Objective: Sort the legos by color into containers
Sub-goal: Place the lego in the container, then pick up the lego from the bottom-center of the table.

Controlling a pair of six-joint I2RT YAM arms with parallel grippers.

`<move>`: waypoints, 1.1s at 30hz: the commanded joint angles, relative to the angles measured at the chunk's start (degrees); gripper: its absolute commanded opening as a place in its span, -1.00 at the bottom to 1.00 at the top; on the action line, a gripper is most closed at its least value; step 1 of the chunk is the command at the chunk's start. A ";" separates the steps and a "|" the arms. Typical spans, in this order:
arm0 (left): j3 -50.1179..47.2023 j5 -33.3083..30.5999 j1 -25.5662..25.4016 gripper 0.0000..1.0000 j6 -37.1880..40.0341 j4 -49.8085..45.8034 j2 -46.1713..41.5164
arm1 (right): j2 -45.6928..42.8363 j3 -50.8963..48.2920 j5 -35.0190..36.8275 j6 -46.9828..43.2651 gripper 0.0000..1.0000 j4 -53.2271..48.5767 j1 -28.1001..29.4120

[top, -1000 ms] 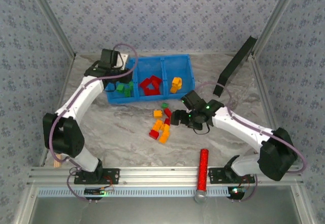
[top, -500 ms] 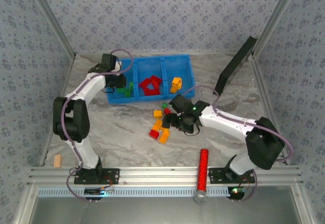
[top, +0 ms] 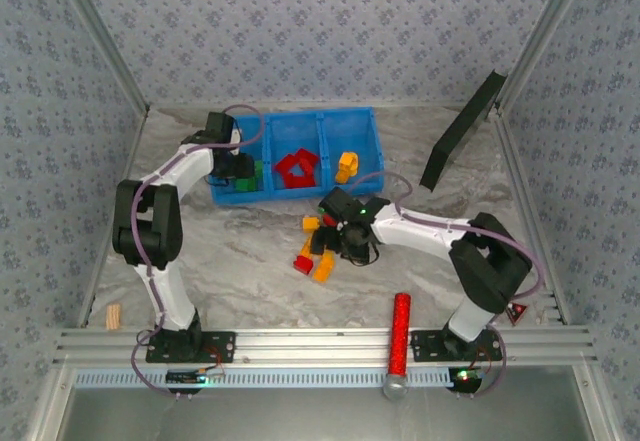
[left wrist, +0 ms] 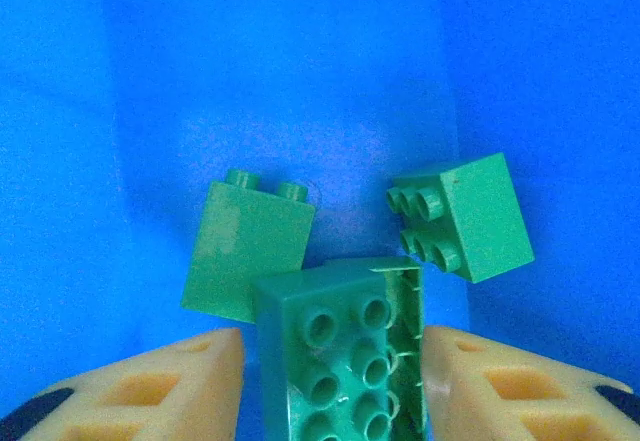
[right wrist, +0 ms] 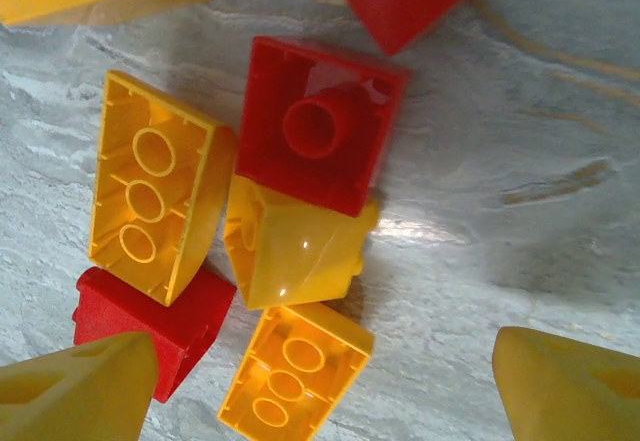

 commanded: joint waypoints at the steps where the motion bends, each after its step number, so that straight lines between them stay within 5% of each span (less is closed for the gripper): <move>1: -0.27 -0.56 0.30 0.08 -0.40 1.17 0.14 | 2.17 2.73 -0.54 1.40 0.70 -3.54 1.27; 14: -1.51 -0.05 0.33 0.16 -0.06 2.25 -2.20 | 5.35 0.88 -1.17 6.06 0.52 -5.32 3.70; 27: -2.38 -0.04 0.33 0.17 0.29 2.53 -4.06 | 8.37 -0.41 0.33 5.82 0.12 -4.68 3.36; 33: -2.46 0.56 0.33 0.17 0.60 2.22 -6.83 | 8.03 0.13 2.10 2.72 -0.23 -6.37 3.18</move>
